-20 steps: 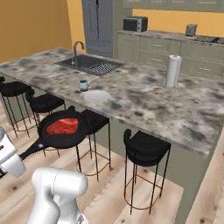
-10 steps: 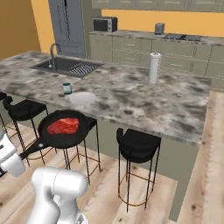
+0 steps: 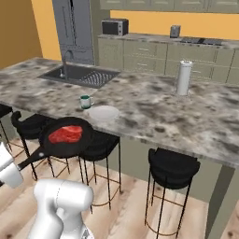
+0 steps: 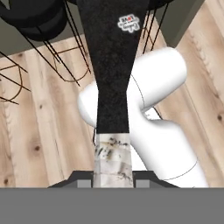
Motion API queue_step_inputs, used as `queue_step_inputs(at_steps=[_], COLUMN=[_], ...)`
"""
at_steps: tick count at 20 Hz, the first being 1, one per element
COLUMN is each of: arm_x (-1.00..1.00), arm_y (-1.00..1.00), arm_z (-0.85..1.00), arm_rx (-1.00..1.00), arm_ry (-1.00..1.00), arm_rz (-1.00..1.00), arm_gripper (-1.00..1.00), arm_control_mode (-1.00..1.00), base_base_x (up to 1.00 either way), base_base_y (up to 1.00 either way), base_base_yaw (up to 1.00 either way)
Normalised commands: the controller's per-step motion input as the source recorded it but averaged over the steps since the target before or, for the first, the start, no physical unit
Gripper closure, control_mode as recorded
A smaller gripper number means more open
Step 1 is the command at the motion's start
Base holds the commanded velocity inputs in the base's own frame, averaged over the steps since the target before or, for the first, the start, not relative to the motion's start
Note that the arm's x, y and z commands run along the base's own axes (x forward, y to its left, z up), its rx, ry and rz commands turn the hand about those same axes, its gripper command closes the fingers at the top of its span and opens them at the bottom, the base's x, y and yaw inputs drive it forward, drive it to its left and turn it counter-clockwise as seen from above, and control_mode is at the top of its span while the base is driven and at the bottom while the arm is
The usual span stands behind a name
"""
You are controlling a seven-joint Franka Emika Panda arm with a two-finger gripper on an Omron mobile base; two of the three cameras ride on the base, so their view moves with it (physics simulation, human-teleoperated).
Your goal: Pick up the pan with the steak in it and place it on the dining table. Then place the steak on the plate.
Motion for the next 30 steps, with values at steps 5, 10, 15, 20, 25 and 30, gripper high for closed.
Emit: queue_step_inputs(at_steps=[5, 10, 15, 20, 25, 30], arm_x=[0.0, 0.0, 0.48, 0.49, 0.5, 0.64], arm_y=[0.0, 0.0, -0.35, -0.38, -0.33, -0.29], arm_z=[0.0, 0.0, -0.01, -0.01, -0.04, -0.08], arm_rx=[0.0, 0.0, 0.03, 0.0, 0.0, 0.0], arm_ry=[0.0, 0.0, 0.05, 0.03, 0.02, 0.05], arm_rz=[0.0, 0.0, 0.0, 0.0, 0.0, 0.0], arm_gripper=[1.0, 1.0, 1.0, 1.0, 1.0, 1.0], arm_control_mode=[1.0, 1.0, -1.0, -1.0, -1.0, -1.0], base_base_x=[0.79, 0.81, 0.12, 0.0, 0.0, 0.0], base_base_y=[-0.2, -0.34, -0.08, 0.0, 0.0, 0.0], base_base_yaw=[0.0, 0.0, 0.0, 0.0, 0.0, 0.0])
